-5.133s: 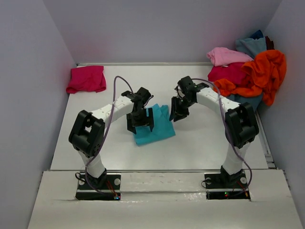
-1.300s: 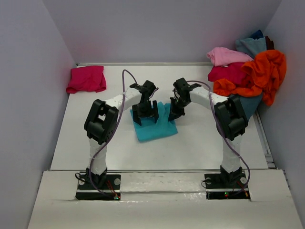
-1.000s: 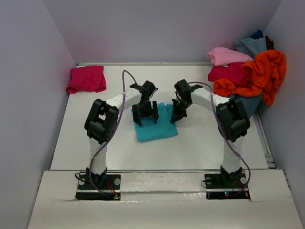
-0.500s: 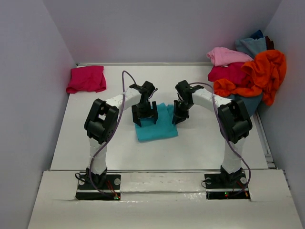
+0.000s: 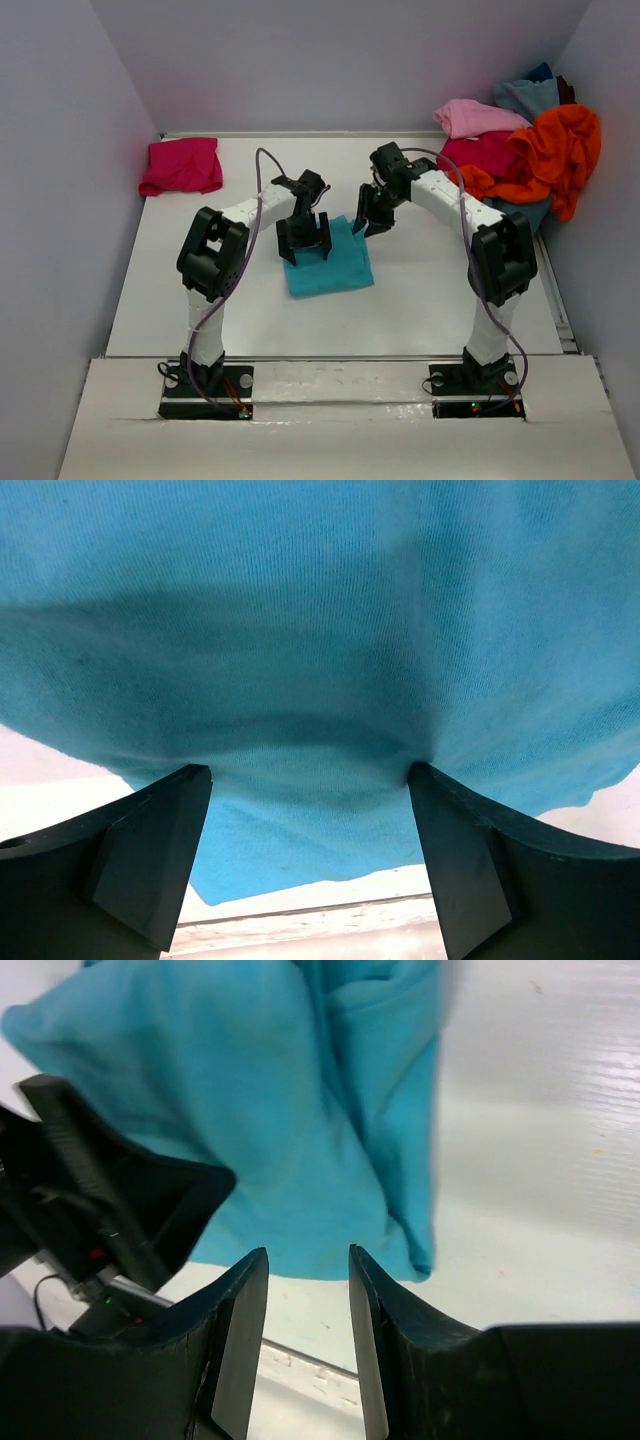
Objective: Fold and stack the t-shirts
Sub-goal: Fold the tshirt
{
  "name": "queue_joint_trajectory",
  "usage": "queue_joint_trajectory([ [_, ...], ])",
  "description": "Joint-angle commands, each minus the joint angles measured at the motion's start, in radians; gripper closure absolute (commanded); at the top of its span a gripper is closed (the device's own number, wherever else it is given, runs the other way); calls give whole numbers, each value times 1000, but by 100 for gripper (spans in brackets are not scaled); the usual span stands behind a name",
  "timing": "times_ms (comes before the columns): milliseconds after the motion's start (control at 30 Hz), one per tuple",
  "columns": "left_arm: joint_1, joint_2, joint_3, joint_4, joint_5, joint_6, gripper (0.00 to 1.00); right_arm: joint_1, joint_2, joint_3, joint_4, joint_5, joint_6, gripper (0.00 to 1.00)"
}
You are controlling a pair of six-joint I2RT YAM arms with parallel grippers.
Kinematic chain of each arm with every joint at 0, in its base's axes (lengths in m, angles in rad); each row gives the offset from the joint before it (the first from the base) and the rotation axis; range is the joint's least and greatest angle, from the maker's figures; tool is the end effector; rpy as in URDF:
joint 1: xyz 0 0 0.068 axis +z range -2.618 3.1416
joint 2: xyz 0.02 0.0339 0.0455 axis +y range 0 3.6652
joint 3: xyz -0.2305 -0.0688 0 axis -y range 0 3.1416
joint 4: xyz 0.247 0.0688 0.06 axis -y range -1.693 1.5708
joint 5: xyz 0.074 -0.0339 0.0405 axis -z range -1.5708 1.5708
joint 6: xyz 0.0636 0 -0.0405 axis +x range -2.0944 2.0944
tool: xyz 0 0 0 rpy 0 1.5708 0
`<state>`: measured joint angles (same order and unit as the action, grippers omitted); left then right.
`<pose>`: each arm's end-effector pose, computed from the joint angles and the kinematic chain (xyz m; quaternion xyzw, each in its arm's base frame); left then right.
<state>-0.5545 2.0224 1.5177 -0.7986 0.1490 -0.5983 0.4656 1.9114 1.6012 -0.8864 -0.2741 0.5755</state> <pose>0.3368 -0.2197 0.1219 -0.0117 0.9883 -0.1343 0.0713 0.3497 0.1949 0.1866 0.0281 0.9733 0.2081 0.0931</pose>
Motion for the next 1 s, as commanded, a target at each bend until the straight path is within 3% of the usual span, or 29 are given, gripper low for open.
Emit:
queue_joint_trajectory([
  [0,4,-27,15,-24,-26,9,7,13,-15,48,-10,-89,10,57],
  [467,4,-34,281,-131,-200,20,7,83,100,19,55,-220,6,61],
  [967,45,98,289,-97,-180,131,9,114,91,-72,13,-235,-12,63],
])
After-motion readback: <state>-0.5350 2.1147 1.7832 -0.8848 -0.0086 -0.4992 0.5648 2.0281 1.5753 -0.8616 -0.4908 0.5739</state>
